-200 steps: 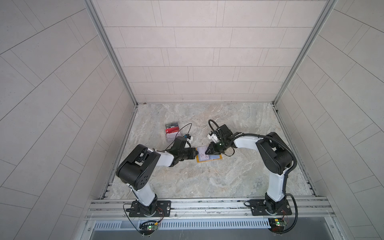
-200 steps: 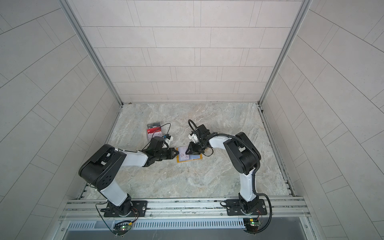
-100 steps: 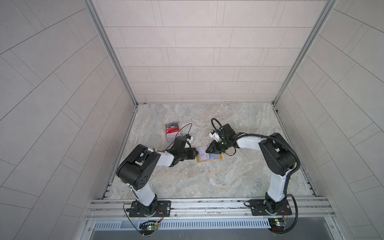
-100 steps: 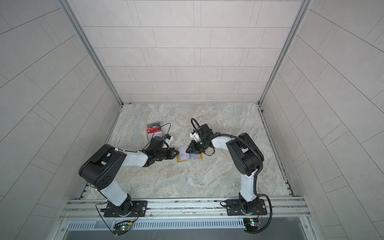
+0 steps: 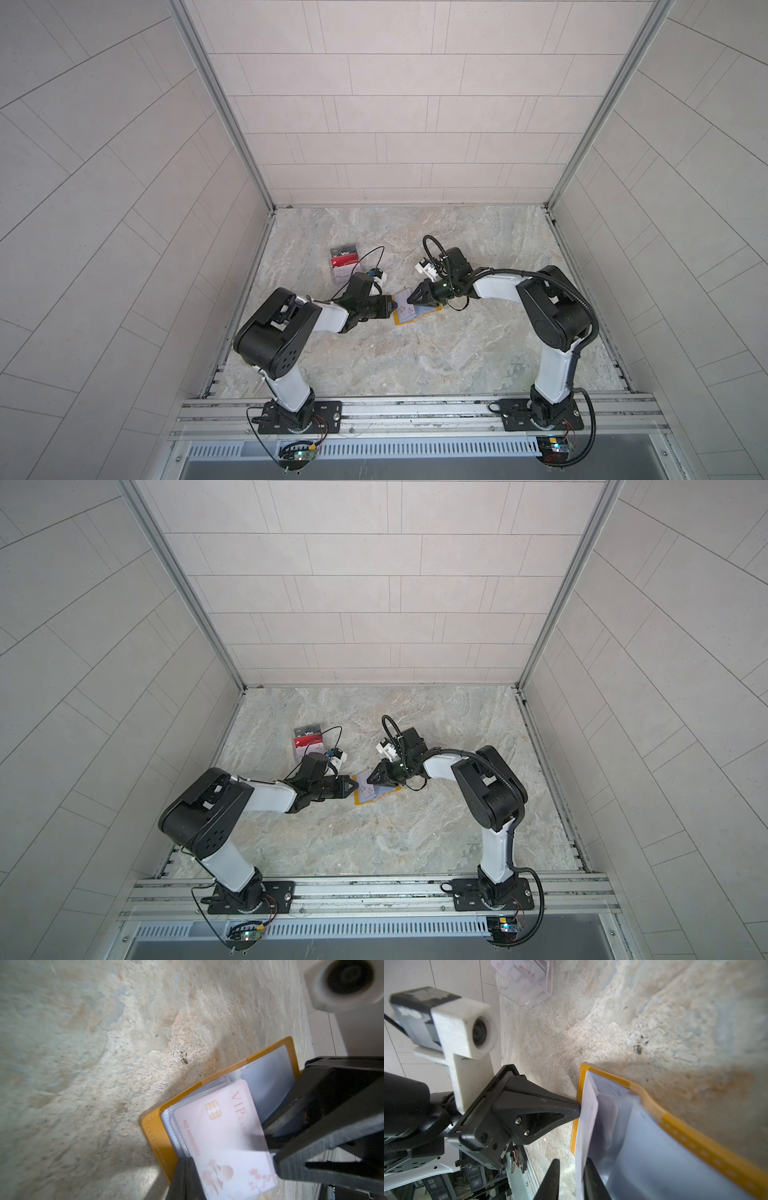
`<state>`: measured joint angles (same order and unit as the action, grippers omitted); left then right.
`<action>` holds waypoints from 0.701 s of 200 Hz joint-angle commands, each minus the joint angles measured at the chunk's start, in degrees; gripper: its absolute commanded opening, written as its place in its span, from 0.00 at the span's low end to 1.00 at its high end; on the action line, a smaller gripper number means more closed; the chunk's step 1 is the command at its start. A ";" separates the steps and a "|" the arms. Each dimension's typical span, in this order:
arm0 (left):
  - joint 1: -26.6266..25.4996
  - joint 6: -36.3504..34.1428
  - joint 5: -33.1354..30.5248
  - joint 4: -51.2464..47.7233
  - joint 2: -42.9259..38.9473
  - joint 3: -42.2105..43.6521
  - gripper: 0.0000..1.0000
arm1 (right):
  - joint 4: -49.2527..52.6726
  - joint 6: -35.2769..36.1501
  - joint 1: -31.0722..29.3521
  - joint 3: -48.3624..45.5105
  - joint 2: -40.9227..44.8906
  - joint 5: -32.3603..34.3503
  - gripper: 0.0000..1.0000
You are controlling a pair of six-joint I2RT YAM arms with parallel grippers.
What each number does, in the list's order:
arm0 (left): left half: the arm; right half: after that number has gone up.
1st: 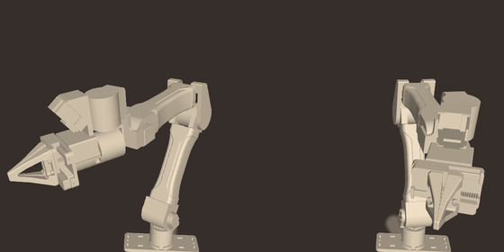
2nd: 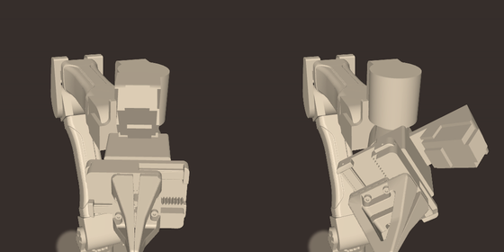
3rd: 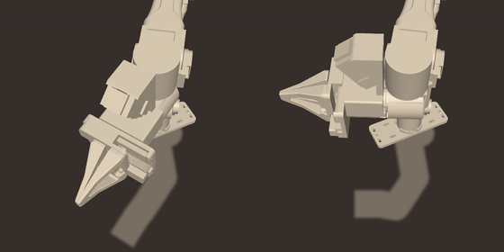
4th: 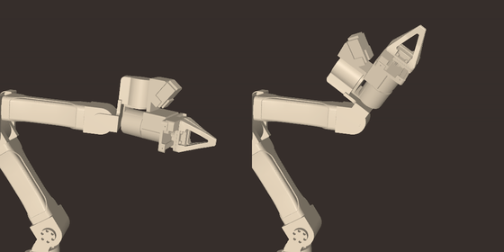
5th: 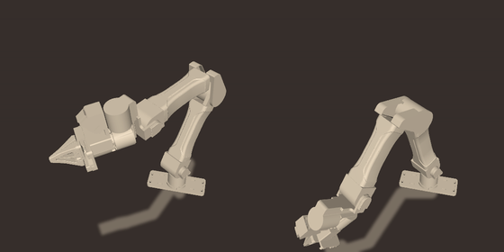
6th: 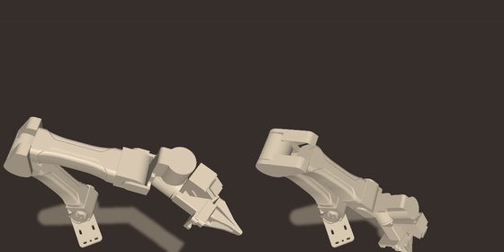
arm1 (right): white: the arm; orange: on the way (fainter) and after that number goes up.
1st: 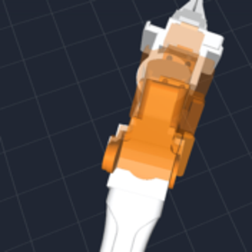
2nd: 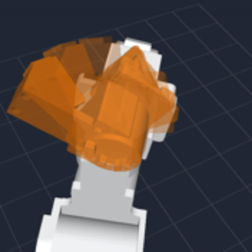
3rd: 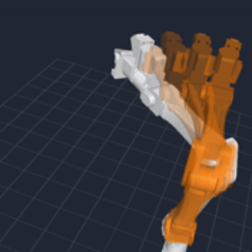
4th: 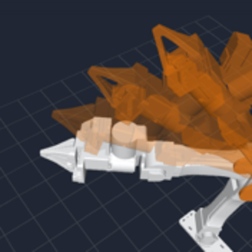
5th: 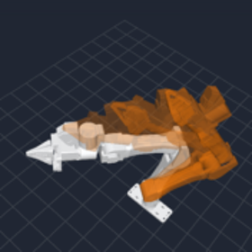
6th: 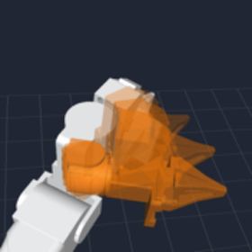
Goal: Take the credit cards out of the card holder
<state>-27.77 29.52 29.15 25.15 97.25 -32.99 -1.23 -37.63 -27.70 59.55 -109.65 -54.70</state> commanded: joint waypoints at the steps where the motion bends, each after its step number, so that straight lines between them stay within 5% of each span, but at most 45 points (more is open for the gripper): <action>1: -0.36 -1.05 0.12 -3.31 2.32 -0.42 0.00 | -1.25 -0.10 -1.71 2.01 -1.85 -1.14 0.23; 140: -0.36 -3.76 -0.49 -7.46 2.42 -2.28 0.00 | 23.20 17.37 -2.03 8.99 -1.10 2.60 0.28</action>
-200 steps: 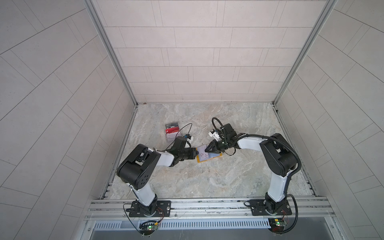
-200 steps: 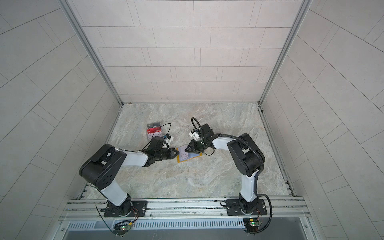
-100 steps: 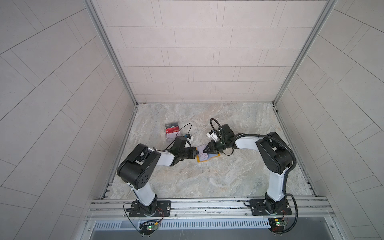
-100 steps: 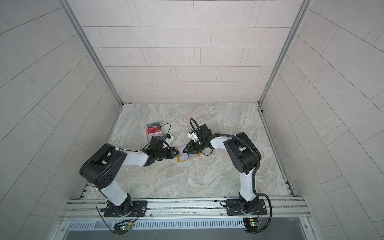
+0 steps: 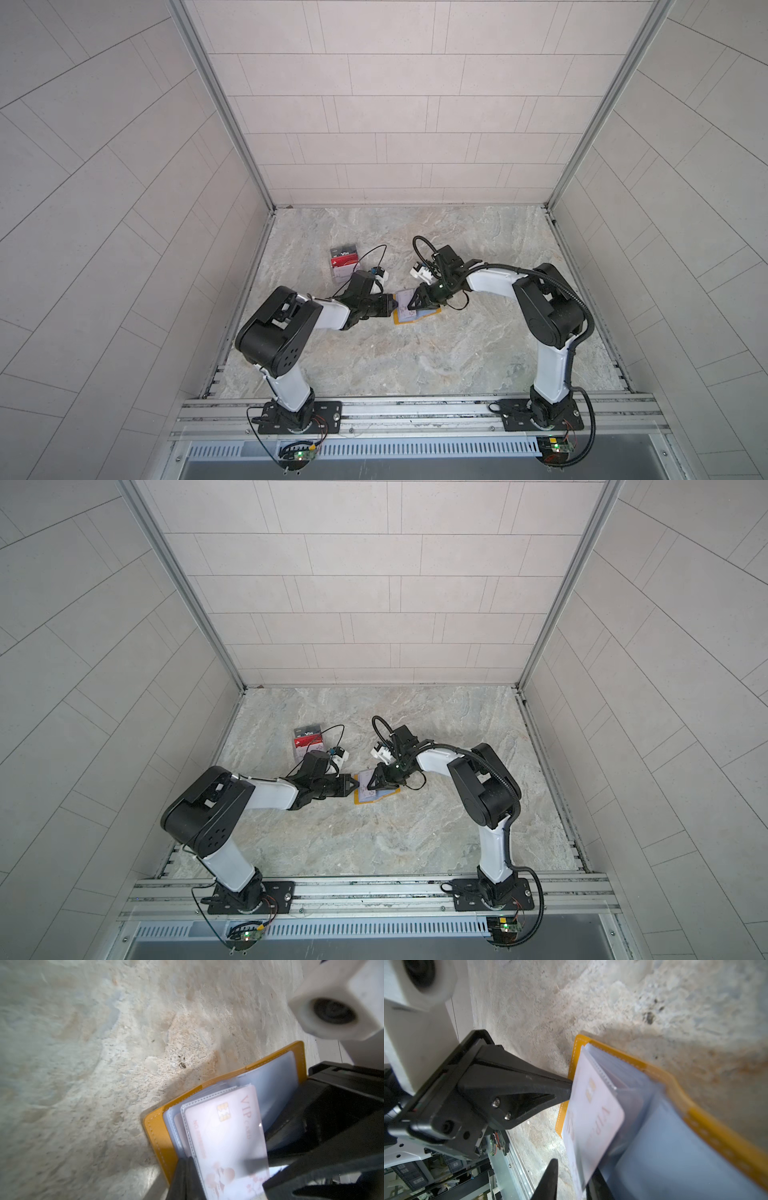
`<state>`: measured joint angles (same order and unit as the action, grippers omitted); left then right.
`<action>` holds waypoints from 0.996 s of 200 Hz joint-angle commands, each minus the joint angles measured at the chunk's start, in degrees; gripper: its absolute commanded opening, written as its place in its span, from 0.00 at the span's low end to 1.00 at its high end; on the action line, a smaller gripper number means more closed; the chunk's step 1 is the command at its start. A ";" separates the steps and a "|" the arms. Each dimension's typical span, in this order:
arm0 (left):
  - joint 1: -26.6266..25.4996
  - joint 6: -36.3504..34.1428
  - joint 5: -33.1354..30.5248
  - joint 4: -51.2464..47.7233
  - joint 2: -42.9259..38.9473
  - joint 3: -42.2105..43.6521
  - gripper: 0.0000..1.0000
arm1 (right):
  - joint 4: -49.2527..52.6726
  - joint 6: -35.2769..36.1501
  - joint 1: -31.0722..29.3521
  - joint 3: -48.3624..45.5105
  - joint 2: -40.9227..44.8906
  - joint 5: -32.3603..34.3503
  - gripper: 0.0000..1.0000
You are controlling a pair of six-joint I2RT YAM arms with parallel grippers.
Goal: Take the credit cards out of the card holder
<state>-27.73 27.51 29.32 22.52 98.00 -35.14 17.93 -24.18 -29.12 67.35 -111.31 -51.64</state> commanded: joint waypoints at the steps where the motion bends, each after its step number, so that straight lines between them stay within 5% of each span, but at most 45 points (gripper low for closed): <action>1: -0.40 -1.75 -0.71 -4.80 1.67 -0.12 0.00 | 4.08 3.99 -0.60 1.24 0.52 -0.39 0.28; 68: -0.40 -3.25 -1.11 -7.04 1.41 -0.65 0.00 | 9.21 6.76 -0.58 3.49 1.57 4.47 0.33; 199: -0.35 -2.80 -0.72 -6.57 1.94 -0.97 0.00 | -11.19 -7.30 -1.30 -1.09 -1.51 1.19 0.25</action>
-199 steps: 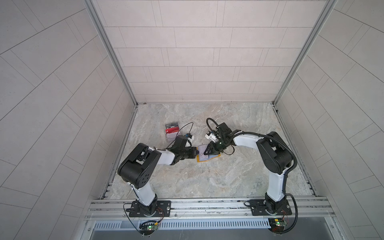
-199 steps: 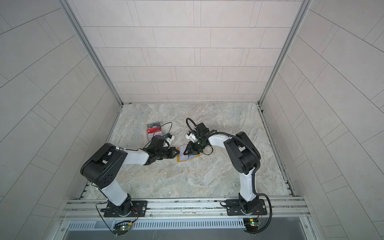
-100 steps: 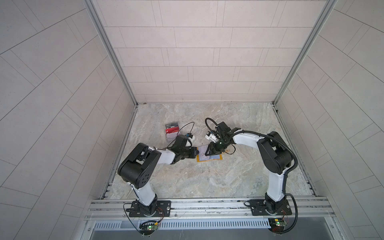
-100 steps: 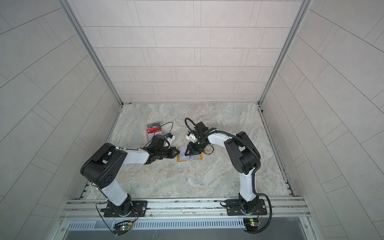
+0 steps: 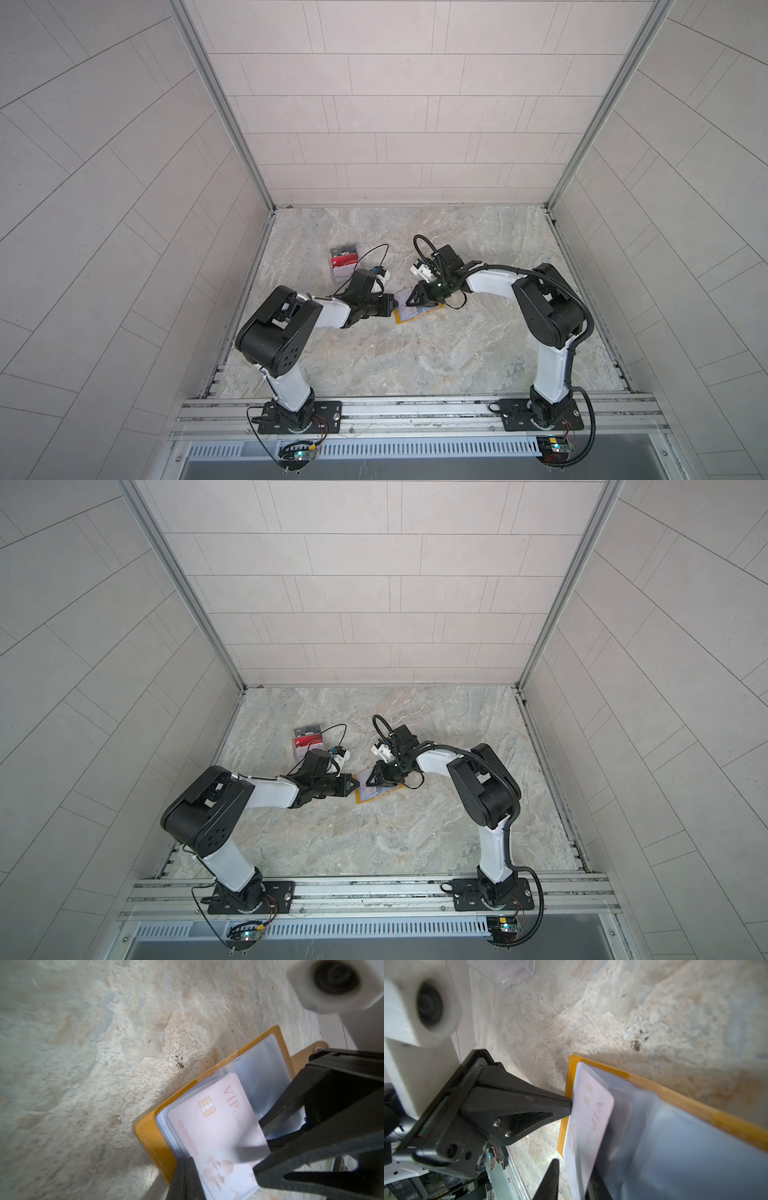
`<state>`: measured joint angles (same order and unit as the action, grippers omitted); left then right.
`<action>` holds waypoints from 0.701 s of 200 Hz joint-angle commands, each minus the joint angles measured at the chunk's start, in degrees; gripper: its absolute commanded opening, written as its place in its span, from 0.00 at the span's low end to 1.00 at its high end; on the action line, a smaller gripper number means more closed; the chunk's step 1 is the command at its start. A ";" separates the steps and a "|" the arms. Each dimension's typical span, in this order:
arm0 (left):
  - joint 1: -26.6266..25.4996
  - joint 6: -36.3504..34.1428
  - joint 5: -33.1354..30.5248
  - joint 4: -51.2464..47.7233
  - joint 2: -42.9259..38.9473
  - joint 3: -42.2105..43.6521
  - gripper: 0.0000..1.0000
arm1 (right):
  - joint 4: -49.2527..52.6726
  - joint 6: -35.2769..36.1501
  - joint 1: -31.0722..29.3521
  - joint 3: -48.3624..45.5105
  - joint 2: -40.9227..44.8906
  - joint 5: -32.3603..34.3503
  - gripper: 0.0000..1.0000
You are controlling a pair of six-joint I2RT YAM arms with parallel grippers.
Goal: Take the credit cards out of the card holder
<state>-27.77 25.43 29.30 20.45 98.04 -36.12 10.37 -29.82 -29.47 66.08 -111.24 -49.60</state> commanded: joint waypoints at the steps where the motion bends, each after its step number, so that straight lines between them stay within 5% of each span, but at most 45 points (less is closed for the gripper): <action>1: -0.33 -0.73 -0.72 -4.47 1.94 0.00 0.00 | -3.66 -1.69 -0.94 0.18 -1.64 -0.84 0.25; 140: -0.35 -0.81 -1.46 -5.26 2.81 -0.25 0.00 | -11.46 -5.75 2.97 -5.15 2.67 -5.97 0.20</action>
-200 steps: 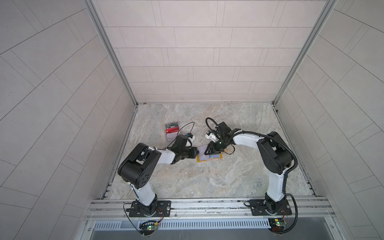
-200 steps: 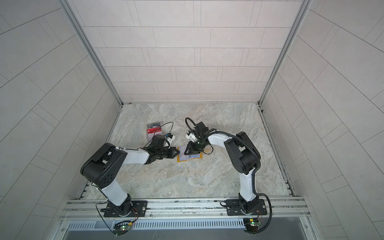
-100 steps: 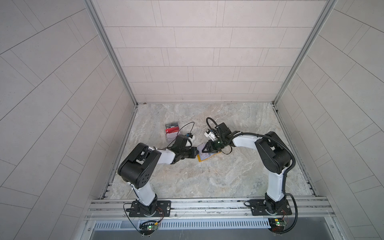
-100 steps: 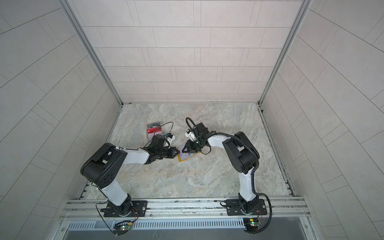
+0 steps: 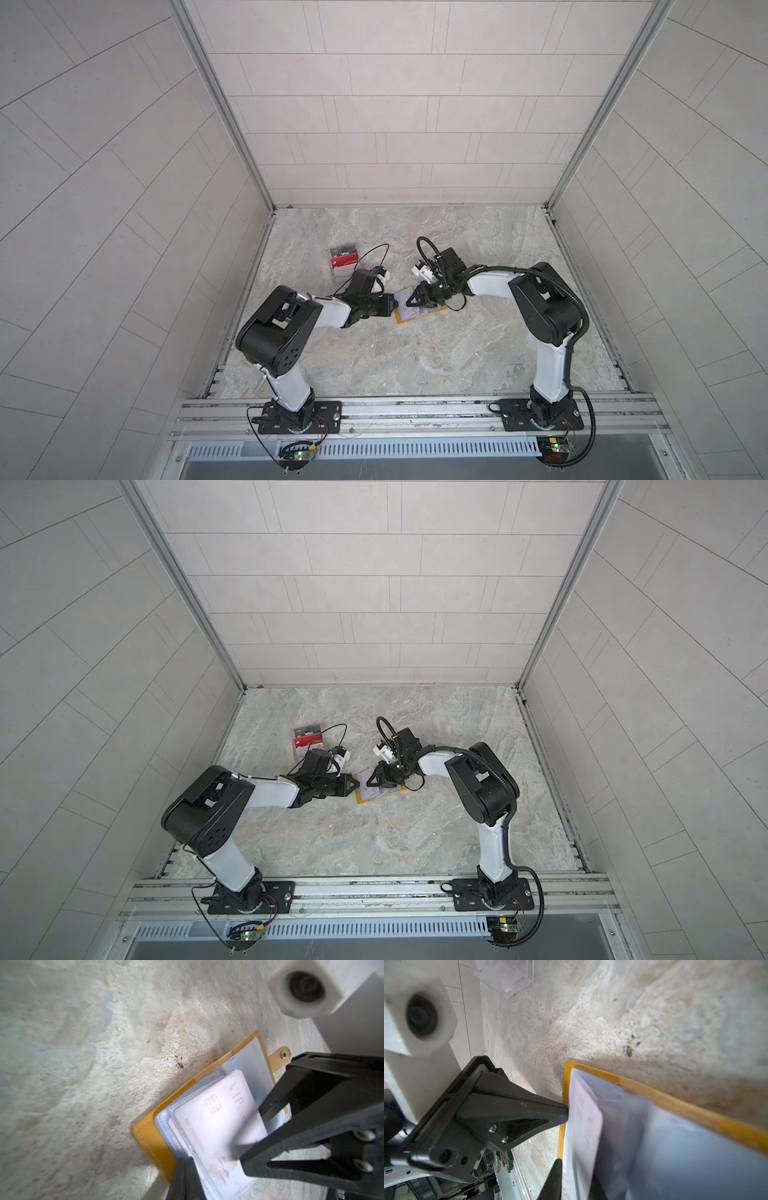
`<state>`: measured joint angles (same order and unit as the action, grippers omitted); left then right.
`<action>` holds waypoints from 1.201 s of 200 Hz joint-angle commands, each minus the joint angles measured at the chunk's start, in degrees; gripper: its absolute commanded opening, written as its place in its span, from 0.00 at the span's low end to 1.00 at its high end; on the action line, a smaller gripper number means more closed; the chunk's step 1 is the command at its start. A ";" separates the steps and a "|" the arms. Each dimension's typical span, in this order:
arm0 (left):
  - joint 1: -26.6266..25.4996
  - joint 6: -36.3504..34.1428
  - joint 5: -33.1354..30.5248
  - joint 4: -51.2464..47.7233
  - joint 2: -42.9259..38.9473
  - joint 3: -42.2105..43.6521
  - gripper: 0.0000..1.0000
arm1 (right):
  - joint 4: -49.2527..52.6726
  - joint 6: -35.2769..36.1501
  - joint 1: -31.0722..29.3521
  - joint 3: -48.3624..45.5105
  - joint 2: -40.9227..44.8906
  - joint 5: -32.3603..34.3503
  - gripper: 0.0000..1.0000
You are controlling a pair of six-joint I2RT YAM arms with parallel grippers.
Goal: Take the credit cards out of the card holder
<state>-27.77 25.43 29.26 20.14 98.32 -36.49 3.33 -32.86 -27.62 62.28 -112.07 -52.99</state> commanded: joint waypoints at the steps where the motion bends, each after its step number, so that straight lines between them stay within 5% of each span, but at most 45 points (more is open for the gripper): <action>1: -0.35 -0.82 -1.40 -4.99 2.51 0.11 0.00 | -4.58 -2.77 1.14 -1.41 3.56 -2.66 0.21; 150: -0.53 -2.64 -3.05 -8.05 -0.02 -0.73 0.04 | -8.78 -5.20 5.17 -5.19 6.85 -3.22 0.16; 240: -3.06 -5.18 -4.05 -11.41 -1.85 -2.71 0.08 | -1.07 -0.15 6.61 -5.07 9.69 1.62 0.05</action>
<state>-29.74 22.26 26.96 14.72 97.27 -38.39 -2.76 -37.10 -21.21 56.69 -105.38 -54.43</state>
